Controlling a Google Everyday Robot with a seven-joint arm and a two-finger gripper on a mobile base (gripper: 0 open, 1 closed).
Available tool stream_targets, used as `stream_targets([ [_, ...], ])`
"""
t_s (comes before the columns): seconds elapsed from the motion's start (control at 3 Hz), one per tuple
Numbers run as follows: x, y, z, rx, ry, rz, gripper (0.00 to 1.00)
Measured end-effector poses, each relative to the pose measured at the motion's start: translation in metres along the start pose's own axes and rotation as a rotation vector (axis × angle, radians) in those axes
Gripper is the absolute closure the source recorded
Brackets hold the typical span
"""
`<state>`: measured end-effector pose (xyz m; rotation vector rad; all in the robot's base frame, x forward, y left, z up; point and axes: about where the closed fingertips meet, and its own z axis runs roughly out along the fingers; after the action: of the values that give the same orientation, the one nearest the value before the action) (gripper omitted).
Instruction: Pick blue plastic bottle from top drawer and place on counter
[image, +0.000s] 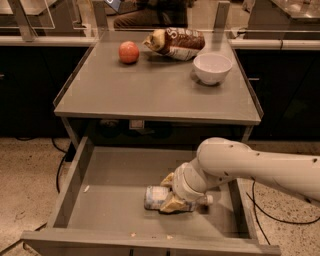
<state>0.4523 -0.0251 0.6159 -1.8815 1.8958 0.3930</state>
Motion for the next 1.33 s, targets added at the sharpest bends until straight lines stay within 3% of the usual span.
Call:
stream_targets([
  [0.33, 0.0, 0.0, 0.0, 0.0, 0.0, 0.0, 1.0],
  [1.33, -0.021, -0.013, -0.028, -0.028, -0.023, -0.032, 1.0],
])
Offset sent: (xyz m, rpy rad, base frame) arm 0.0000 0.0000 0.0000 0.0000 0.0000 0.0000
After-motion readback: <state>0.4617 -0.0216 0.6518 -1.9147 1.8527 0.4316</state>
